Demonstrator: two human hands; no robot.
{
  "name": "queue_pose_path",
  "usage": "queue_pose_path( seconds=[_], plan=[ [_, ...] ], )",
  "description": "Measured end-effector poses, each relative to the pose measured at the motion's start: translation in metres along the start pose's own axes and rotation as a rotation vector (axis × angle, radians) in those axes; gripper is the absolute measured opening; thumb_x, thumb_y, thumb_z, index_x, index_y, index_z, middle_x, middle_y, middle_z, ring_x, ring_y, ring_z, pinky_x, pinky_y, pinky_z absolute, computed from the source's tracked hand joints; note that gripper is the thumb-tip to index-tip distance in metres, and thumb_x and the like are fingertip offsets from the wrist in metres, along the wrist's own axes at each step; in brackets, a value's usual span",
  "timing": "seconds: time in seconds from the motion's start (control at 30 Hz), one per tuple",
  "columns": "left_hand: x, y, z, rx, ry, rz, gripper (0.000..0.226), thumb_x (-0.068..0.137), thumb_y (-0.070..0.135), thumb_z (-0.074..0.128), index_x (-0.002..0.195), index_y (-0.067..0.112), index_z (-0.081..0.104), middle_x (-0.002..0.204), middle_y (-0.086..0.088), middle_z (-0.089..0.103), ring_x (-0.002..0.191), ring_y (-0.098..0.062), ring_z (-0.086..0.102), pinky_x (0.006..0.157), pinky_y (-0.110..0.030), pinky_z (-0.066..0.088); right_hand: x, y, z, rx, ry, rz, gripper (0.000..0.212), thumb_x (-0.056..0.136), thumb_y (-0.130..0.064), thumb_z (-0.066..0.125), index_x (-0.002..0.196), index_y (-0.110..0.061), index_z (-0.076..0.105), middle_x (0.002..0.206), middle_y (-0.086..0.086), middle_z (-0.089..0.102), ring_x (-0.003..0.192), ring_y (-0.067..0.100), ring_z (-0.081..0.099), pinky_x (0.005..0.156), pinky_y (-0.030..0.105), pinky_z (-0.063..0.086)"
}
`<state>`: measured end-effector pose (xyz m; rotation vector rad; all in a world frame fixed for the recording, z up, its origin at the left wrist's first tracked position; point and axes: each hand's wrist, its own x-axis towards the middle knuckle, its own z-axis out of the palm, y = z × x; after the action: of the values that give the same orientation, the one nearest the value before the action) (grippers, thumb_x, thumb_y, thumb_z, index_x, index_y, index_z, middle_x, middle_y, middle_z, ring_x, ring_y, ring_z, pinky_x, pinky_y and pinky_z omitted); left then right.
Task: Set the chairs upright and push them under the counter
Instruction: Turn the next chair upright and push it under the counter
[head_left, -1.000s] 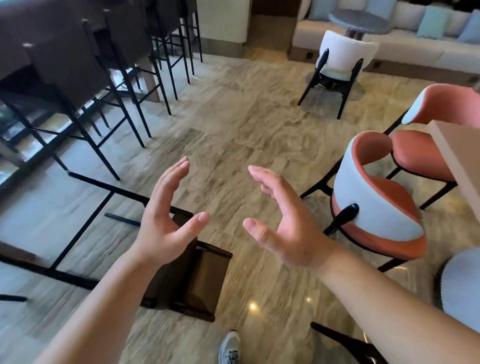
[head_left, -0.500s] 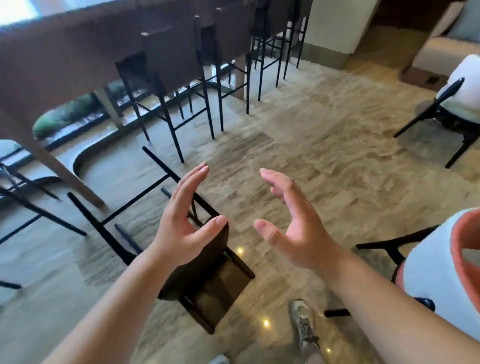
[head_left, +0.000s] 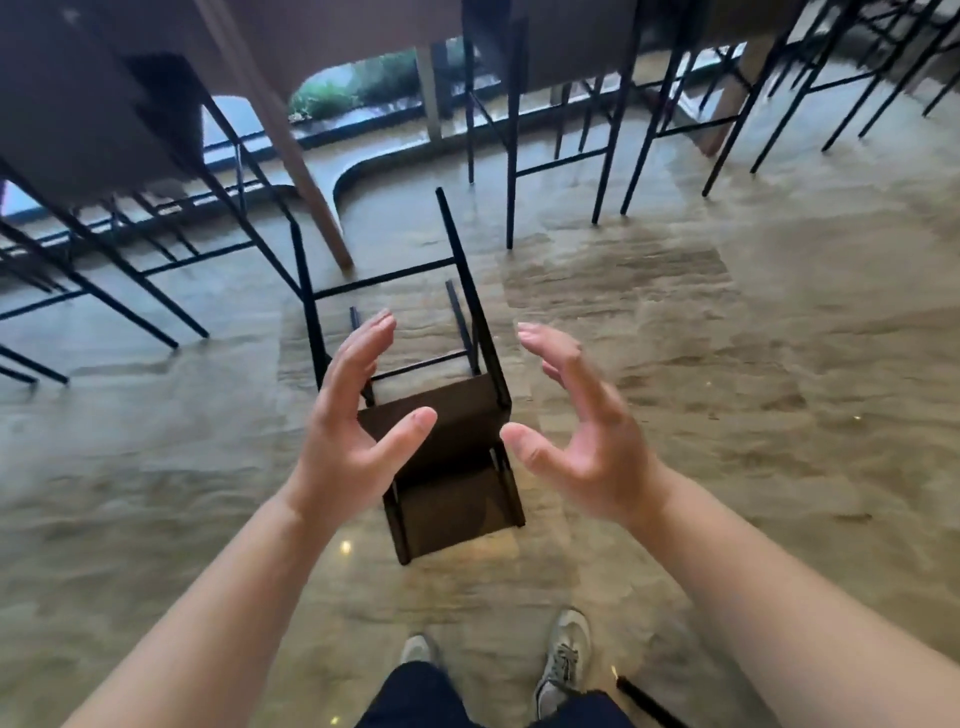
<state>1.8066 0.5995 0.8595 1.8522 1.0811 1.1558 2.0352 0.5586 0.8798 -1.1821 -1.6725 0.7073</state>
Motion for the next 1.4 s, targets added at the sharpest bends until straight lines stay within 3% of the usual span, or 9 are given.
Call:
queue_pose_path(
  seconds=[0.27, 0.43, 0.57, 0.67, 0.77, 0.93, 1.07, 1.23, 1.4],
  plan=[
    [-0.080, -0.199, 0.045, 0.125, 0.064, -0.110, 0.064, 0.080, 0.030, 0.066, 0.139, 0.014, 0.044, 0.143, -0.011, 0.049, 0.134, -0.029, 0.047, 0.110, -0.055, 0.037, -0.054, 0.193, 0.110, 0.036, -0.098, 0.065, 0.060, 0.079, -0.033, 0.065, 0.131, -0.009, 0.048, 0.138, 0.002, 0.049, 0.134, 0.017, 0.043, 0.106, 0.043, 0.040],
    [-0.138, -0.361, 0.095, 0.231, 0.066, -0.119, 0.057, 0.082, 0.032, 0.064, 0.129, 0.001, 0.055, 0.128, -0.004, 0.058, 0.123, -0.014, 0.054, 0.103, -0.029, 0.041, -0.093, 0.350, 0.214, -0.009, -0.217, 0.037, 0.058, 0.080, -0.032, 0.064, 0.128, -0.002, 0.052, 0.131, 0.007, 0.054, 0.127, 0.014, 0.048, 0.104, 0.033, 0.041],
    [-0.191, -0.498, 0.142, 0.314, -0.040, -0.130, 0.051, 0.085, 0.038, 0.063, 0.131, 0.016, 0.056, 0.131, 0.007, 0.056, 0.126, -0.004, 0.050, 0.104, -0.020, 0.038, -0.135, 0.481, 0.290, -0.127, -0.342, -0.028, 0.055, 0.083, -0.035, 0.064, 0.129, -0.007, 0.051, 0.132, 0.005, 0.054, 0.126, 0.009, 0.046, 0.105, 0.021, 0.037],
    [-0.227, -0.592, 0.171, 0.364, -0.159, -0.306, 0.048, 0.087, 0.050, 0.057, 0.130, 0.029, 0.056, 0.127, 0.015, 0.056, 0.120, -0.001, 0.052, 0.098, -0.019, 0.042, -0.165, 0.563, 0.335, -0.265, -0.478, 0.023, 0.057, 0.085, -0.045, 0.060, 0.133, -0.018, 0.047, 0.135, -0.003, 0.050, 0.125, -0.002, 0.039, 0.104, 0.009, 0.027],
    [-0.270, -0.677, 0.194, 0.554, -0.384, -0.399, 0.045, 0.088, 0.051, 0.058, 0.128, 0.030, 0.058, 0.125, 0.013, 0.057, 0.115, -0.003, 0.052, 0.094, -0.011, 0.036, -0.196, 0.642, 0.373, -0.427, -0.647, 0.083, 0.065, 0.084, -0.051, 0.060, 0.138, -0.019, 0.043, 0.142, -0.002, 0.044, 0.129, 0.007, 0.036, 0.106, 0.009, 0.019],
    [-0.324, -0.749, 0.222, 0.860, -0.831, -0.428, 0.064, 0.090, 0.057, 0.045, 0.147, 0.032, 0.032, 0.154, 0.003, 0.032, 0.133, -0.020, 0.039, 0.106, -0.039, 0.039, -0.250, 0.711, 0.395, -0.615, -0.829, 0.262, 0.073, 0.083, -0.062, 0.051, 0.144, -0.030, 0.026, 0.149, -0.005, 0.033, 0.134, 0.017, 0.033, 0.108, 0.034, 0.036],
    [-0.332, -0.763, 0.232, 1.018, -0.842, -0.341, 0.073, 0.089, 0.057, 0.042, 0.151, 0.028, 0.017, 0.161, -0.007, 0.014, 0.142, -0.029, 0.023, 0.111, -0.045, 0.031, -0.268, 0.717, 0.400, -0.761, -0.956, 0.223, 0.075, 0.088, -0.054, 0.049, 0.149, -0.026, 0.017, 0.159, 0.004, 0.016, 0.143, 0.024, 0.017, 0.114, 0.042, 0.026],
    [-0.353, -0.793, 0.245, 1.104, -0.911, -0.273, 0.105, 0.085, 0.073, 0.039, 0.139, 0.031, -0.040, 0.151, -0.011, -0.042, 0.143, -0.036, -0.028, 0.112, -0.064, 0.001, -0.294, 0.738, 0.419, -0.951, -1.060, 0.164, 0.076, 0.092, -0.048, 0.047, 0.151, -0.027, 0.002, 0.161, 0.010, -0.006, 0.147, 0.031, -0.002, 0.114, 0.055, 0.012],
    [-0.345, -0.795, 0.242, 1.132, -0.963, -0.225, 0.111, 0.082, 0.079, 0.042, 0.139, 0.032, -0.041, 0.145, -0.012, -0.049, 0.134, -0.039, -0.040, 0.108, -0.071, -0.002, -0.284, 0.751, 0.426, -1.042, -1.100, 0.041, 0.095, 0.087, -0.059, 0.054, 0.149, -0.028, -0.011, 0.158, 0.011, -0.021, 0.145, 0.037, -0.014, 0.111, 0.064, 0.008]
  ],
)
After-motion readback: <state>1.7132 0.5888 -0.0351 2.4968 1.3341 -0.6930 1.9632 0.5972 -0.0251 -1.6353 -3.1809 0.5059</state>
